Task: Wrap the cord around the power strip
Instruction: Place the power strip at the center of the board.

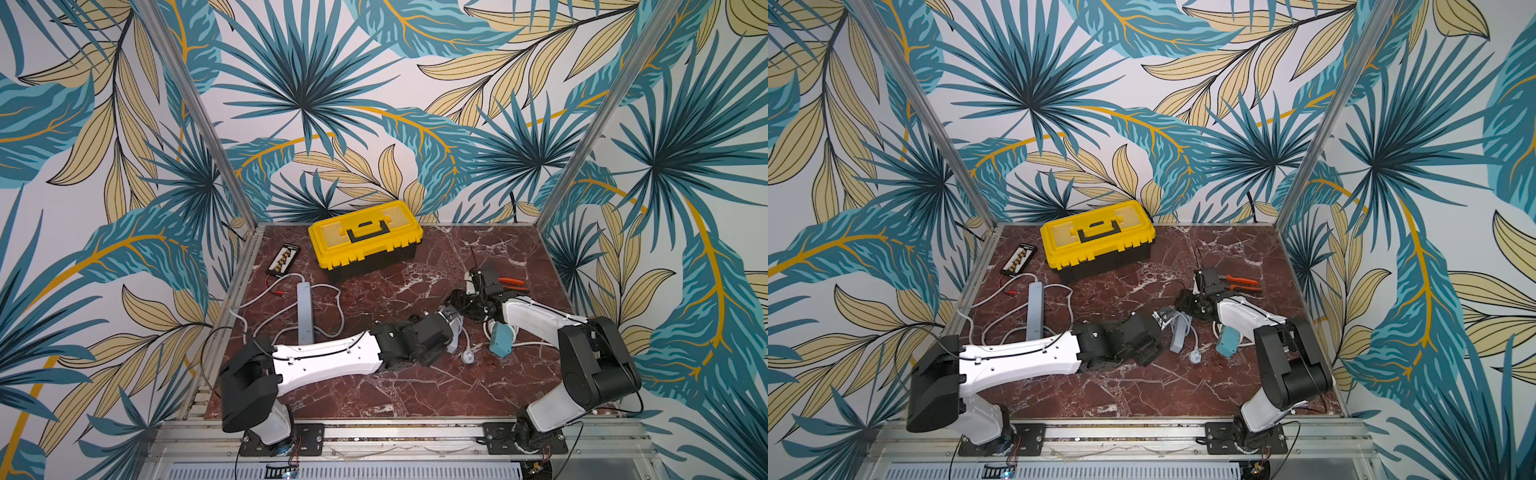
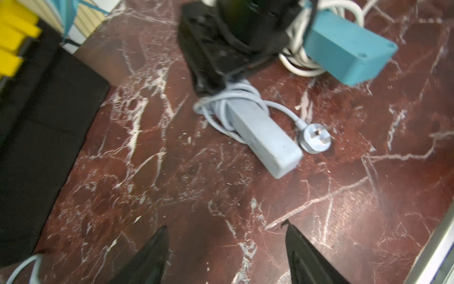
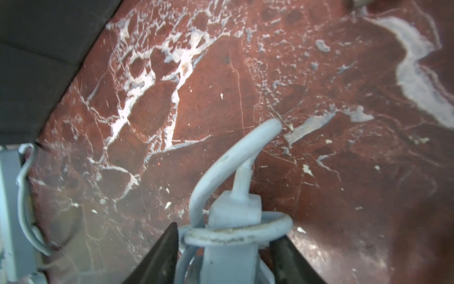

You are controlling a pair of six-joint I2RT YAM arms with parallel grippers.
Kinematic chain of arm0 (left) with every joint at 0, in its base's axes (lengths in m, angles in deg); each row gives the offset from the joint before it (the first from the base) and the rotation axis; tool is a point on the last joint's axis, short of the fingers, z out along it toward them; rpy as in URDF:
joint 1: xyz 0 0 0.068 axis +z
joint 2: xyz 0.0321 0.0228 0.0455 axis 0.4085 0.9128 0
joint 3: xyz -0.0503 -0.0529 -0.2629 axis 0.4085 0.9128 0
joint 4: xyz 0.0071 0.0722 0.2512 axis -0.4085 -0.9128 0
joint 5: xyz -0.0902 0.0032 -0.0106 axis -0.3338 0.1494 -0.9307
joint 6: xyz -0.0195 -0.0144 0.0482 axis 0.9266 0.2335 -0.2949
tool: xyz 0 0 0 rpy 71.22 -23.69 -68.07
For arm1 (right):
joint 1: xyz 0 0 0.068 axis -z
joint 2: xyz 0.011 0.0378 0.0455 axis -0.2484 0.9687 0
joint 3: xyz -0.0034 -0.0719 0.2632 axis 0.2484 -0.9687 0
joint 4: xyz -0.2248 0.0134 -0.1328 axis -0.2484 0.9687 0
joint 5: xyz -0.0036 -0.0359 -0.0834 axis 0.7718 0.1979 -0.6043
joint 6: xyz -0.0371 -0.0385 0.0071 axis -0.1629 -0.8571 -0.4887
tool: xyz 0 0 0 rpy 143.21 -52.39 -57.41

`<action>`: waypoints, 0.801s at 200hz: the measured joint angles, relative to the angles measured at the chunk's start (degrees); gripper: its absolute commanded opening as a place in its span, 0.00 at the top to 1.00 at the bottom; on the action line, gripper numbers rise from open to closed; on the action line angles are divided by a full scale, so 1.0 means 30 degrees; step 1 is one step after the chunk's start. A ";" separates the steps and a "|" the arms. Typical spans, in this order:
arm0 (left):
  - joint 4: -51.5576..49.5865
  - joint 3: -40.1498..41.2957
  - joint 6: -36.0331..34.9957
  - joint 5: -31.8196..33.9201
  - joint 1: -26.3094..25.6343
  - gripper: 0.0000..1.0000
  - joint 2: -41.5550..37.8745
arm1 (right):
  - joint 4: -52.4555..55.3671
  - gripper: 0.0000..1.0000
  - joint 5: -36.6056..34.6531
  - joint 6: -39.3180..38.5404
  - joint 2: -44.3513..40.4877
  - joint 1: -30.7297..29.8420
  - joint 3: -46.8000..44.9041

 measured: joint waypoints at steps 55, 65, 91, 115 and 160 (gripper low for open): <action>-0.0299 0.1027 0.1246 -0.0160 0.2361 0.27 -0.1297 | 0.2922 0.27 -0.0896 -0.1151 -0.0743 -0.0029 0.1574; -0.0393 0.1093 0.1319 -0.0226 0.2382 0.27 -0.1297 | 0.3359 0.27 -0.1027 -0.1275 -0.0940 -0.0073 0.1887; -0.0481 0.1137 0.1537 -0.0357 0.2492 0.27 -0.1297 | 0.3854 0.27 -0.1231 -0.1428 -0.0969 -0.0219 0.2397; -0.0481 0.1137 0.1698 -0.0437 0.2623 0.27 -0.1297 | 0.4277 0.27 -0.1290 -0.1428 -0.0969 -0.0379 0.2397; -0.0474 0.1158 0.1800 -0.0503 0.3104 0.27 -0.1304 | 0.4677 0.27 -0.1370 -0.1443 -0.0969 -0.0641 0.2426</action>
